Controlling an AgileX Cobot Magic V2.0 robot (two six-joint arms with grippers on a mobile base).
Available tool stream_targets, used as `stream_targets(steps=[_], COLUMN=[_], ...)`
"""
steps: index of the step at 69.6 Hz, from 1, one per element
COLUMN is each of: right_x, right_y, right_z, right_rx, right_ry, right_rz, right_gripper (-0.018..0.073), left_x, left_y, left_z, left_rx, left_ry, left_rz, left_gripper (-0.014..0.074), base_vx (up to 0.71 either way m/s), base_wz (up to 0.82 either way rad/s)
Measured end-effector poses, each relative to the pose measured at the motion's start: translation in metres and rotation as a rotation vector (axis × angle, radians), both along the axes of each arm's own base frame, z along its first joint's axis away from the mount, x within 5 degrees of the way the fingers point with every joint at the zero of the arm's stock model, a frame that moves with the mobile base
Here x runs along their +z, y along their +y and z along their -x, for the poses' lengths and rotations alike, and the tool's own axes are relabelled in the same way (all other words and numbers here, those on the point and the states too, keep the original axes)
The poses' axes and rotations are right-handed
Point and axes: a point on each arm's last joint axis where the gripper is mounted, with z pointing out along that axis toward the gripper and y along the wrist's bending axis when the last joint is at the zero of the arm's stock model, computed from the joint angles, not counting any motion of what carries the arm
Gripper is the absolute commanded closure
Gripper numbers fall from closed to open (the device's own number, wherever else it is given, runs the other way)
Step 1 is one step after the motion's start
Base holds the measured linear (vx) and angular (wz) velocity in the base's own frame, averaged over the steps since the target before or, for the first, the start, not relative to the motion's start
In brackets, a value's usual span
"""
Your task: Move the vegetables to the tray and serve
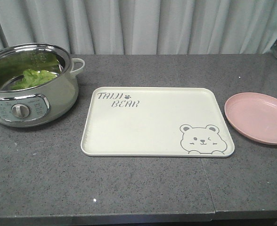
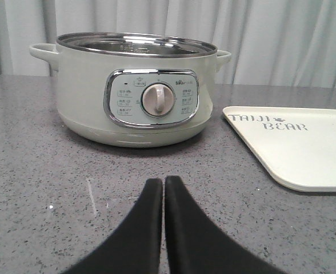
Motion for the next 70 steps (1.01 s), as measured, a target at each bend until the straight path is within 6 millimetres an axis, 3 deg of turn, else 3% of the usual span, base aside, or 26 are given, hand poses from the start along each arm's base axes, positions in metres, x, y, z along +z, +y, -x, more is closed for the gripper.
stream_targets(steps=[70], right_x=[0.0000], right_y=[0.0000], right_z=[0.0000], right_rx=[0.000], right_ry=[0.000], right_rz=[0.000], right_gripper=[0.0561], left_x=[0.0000], left_y=[0.0000], left_z=[0.0000], left_rx=[0.000], left_ry=[0.000], left_rz=[0.000], left_gripper=[0.0602], base_vx=[0.00], base_wz=[0.00])
